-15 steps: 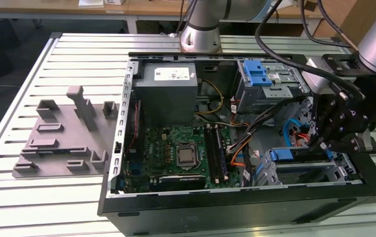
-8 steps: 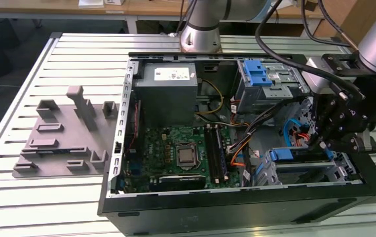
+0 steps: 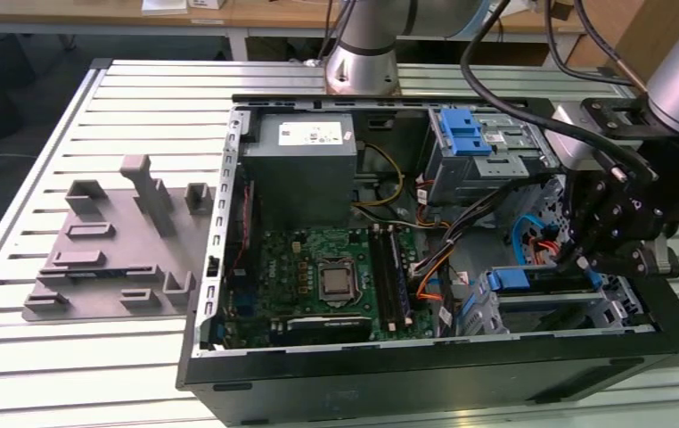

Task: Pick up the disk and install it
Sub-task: 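Insert the first disk wire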

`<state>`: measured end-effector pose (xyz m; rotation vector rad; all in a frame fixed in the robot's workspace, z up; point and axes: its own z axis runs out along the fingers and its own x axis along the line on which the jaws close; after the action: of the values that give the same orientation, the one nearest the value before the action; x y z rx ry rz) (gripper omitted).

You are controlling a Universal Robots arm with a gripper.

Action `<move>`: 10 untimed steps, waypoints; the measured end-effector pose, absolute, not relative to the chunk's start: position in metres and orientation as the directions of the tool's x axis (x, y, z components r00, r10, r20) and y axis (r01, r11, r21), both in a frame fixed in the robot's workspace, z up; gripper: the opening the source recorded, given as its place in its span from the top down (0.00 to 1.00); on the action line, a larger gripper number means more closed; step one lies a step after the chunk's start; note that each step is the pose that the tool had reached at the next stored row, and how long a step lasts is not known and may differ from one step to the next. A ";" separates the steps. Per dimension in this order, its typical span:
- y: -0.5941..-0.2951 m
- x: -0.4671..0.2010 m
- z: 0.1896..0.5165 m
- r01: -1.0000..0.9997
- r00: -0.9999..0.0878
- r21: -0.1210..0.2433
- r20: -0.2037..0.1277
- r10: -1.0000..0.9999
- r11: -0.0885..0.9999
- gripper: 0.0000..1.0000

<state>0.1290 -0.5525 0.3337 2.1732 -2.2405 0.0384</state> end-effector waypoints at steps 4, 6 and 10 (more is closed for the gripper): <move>-0.553 0.129 0.333 -0.999 -0.035 -0.004 0.031 -0.999 0.034 0.84; -0.553 0.129 0.332 -0.999 -0.035 -0.003 0.031 -0.999 0.035 0.84; -0.553 0.129 0.329 -0.999 -0.037 -0.002 0.031 -0.999 0.037 0.84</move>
<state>0.1292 -0.5528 0.3288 2.1658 -2.2467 0.0365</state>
